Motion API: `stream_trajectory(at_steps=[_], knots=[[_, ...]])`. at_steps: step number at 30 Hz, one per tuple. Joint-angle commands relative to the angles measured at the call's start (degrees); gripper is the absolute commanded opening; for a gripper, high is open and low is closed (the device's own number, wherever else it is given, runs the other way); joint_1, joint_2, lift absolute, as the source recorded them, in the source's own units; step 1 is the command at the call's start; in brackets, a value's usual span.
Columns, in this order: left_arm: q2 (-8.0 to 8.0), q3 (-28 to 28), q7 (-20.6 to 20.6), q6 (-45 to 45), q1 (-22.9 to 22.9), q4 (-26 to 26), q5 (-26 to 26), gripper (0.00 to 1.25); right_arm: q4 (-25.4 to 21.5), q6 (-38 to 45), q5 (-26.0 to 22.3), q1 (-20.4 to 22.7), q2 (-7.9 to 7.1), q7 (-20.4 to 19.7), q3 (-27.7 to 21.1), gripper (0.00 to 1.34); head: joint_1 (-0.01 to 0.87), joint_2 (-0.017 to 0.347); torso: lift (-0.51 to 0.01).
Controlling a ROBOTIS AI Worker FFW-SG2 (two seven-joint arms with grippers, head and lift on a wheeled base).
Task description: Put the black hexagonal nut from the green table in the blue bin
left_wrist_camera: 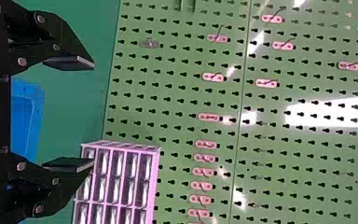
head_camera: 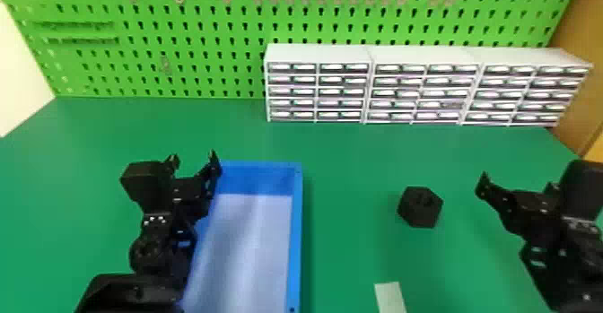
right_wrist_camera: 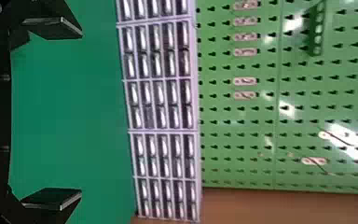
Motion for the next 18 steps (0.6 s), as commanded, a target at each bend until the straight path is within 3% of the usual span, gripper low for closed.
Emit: stream_trajectory(at_steps=[1,18], knots=[[-0.15,-0.13,0.01,0.00,0.00,0.09,-0.14,0.74,-1.49,8.94,-0.23,-1.64,-0.45,2.49,-0.95,1.23,0.657,0.057,-0.095],[-0.15,-0.31,0.01,0.00,-0.17,0.35,-0.23,0.74,-1.76,23.89,0.03,-6.65,-3.18,14.36,-0.95,1.23,0.657,0.057,-0.095]])
